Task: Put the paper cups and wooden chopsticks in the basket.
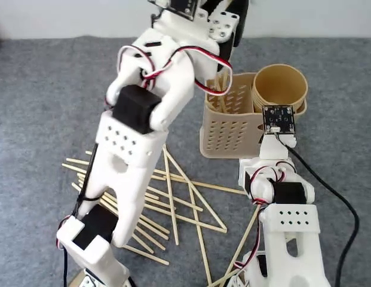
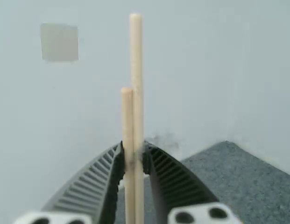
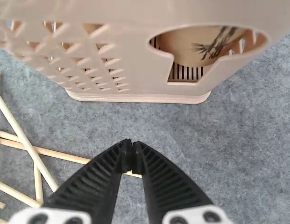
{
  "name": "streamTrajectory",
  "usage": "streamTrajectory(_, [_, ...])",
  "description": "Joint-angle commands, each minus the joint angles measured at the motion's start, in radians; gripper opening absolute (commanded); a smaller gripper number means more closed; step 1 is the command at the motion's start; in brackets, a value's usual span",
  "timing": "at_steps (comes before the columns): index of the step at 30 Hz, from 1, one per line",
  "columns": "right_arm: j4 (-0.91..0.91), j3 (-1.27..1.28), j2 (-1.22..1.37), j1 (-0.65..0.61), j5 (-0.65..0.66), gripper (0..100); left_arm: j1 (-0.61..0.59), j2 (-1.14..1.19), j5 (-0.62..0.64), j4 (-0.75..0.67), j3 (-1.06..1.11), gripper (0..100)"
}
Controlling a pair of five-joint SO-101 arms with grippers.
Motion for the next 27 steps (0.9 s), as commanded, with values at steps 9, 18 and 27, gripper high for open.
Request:
streamTrajectory(9, [-0.024, -0.005, -0.010, 0.004, -0.011, 0.9, 0.003, -0.055, 0.044, -0.126, 0.334, 11])
streamTrajectory(18, [-0.025, 0.012, -0.010, -0.035, -0.005, 0.9, -0.092, -0.152, 0.186, 0.086, 0.246, 25])
streamTrajectory(27, [-0.024, 0.014, -0.016, -0.039, -0.009, 0.9, -0.417, -0.318, 0.186, 0.381, 0.251, 25])
